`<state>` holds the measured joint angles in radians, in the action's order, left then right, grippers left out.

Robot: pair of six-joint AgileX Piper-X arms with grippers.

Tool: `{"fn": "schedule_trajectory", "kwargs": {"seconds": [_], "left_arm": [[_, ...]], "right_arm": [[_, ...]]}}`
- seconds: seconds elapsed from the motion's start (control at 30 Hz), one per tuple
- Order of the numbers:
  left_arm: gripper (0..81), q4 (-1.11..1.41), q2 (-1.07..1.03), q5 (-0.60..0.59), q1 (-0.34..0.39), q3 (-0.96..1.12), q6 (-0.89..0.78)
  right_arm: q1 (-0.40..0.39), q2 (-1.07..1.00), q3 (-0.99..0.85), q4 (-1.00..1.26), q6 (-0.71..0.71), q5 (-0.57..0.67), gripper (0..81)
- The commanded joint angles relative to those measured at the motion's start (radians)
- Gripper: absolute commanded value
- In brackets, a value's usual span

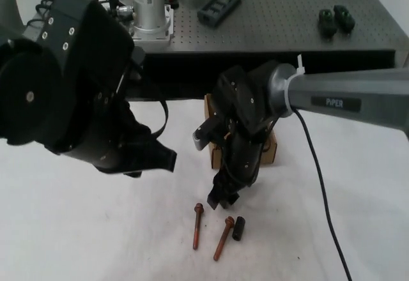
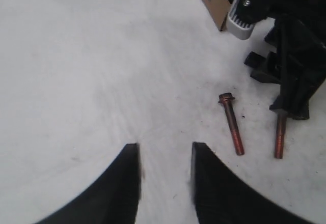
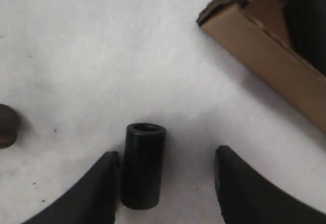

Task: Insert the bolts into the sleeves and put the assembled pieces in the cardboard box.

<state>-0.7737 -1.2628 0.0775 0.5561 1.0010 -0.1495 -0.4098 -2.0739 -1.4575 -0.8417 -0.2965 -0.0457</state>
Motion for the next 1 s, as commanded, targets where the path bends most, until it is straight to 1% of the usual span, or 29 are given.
{"fn": "schedule_trajectory", "kwargs": {"seconds": [0.0, 0.1, 0.2, 0.23, 0.3, 0.37, 0.43, 0.53, 0.6, 0.77, 0.97], "left_arm": [[24.8, 0.011, -0.004, -0.031, -0.002, 0.003, 0.019], [24.8, 0.013, -0.029, -0.068, -0.002, 0.003, 0.049], [24.8, 0.013, -0.077, -0.144, -0.002, 0.003, 0.072], [24.8, 0.019, -0.097, -0.170, -0.002, 0.003, 0.077], [24.8, 0.053, -0.155, -0.213, -0.002, 0.003, 0.083], [25.1, 0.116, -0.219, -0.242, 0.003, 0.003, 0.083], [26.9, 0.164, -0.277, -0.271, 0.005, 0.013, 0.083], [32.1, 0.173, -0.377, -0.276, 0.011, 0.052, 0.081], [35.1, 0.164, -0.437, -0.276, 0.016, 0.091, 0.081], [35.3, 0.117, -0.574, -0.276, 0.039, 0.203, 0.081], [34.7, 0.054, -0.699, -0.232, 0.057, 0.317, 0.066]], "right_arm": [[0.000, -0.009, -0.013, 0.000, -0.012, -0.004, 31.2], [0.000, -0.009, -0.013, -0.002, -0.012, -0.004, 19.5], [0.000, -0.004, -0.013, -0.021, -0.012, -0.004, 2.0], [0.006, 0.002, -0.013, -0.030, -0.009, -0.004, 1.1], [0.025, 0.027, -0.013, -0.047, 0.002, 0.038, 1.1], [0.059, 0.074, -0.008, -0.063, 0.040, 0.137, 1.1], [0.098, 0.147, 0.014, -0.068, 0.071, 0.211, 1.1], [0.166, 0.283, 0.090, -0.059, 0.106, 0.267, 1.1], [0.207, 0.394, 0.168, -0.046, 0.123, 0.269, 1.1], [0.280, 0.646, 0.356, -0.009, 0.157, 0.269, 1.1], [0.324, 0.848, 0.482, 0.002, 0.179, 0.263, 1.1]]}}
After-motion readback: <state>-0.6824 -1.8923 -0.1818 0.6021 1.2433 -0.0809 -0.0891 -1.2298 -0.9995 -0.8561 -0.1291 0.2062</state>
